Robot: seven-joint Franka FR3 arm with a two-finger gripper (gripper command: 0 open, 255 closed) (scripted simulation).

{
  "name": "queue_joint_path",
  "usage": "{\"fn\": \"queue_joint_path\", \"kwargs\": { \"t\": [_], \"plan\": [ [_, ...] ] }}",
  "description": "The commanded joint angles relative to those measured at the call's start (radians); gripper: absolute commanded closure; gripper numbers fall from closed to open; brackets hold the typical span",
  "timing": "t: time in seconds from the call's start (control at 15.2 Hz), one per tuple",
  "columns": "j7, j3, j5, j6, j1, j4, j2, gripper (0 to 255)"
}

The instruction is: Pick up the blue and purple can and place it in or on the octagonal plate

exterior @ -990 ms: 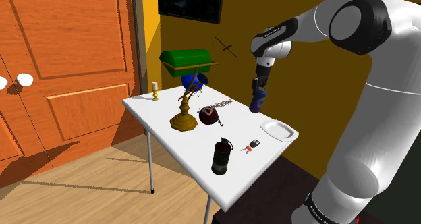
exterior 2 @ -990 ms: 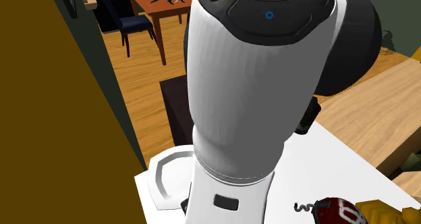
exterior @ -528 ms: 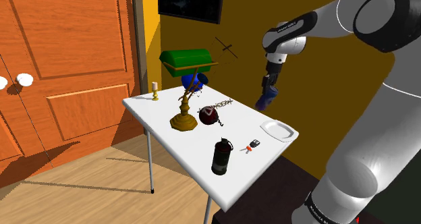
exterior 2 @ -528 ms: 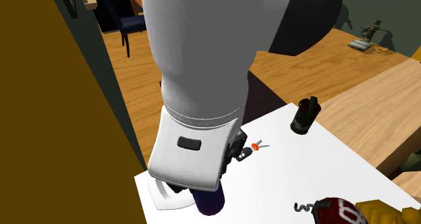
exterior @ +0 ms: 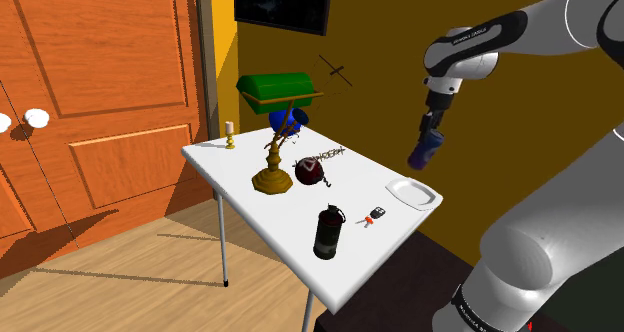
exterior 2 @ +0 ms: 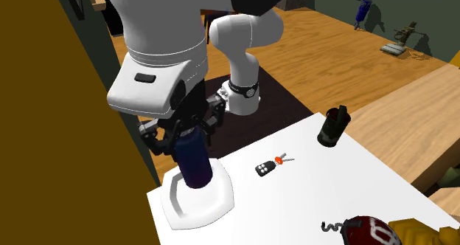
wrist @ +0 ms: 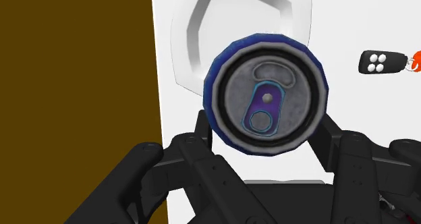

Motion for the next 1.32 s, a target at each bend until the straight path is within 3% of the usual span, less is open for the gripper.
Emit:
{"fn": "queue_joint_path", "kwargs": {
  "t": [0.0, 1.25],
  "plan": [
    [-0.013, -0.008, -0.022, -0.013, -0.016, -0.024, -0.042, 255],
    [-0.045, -0.046, 0.014, 0.258, -0.012, -0.184, 0.077, 255]
  ]
}}
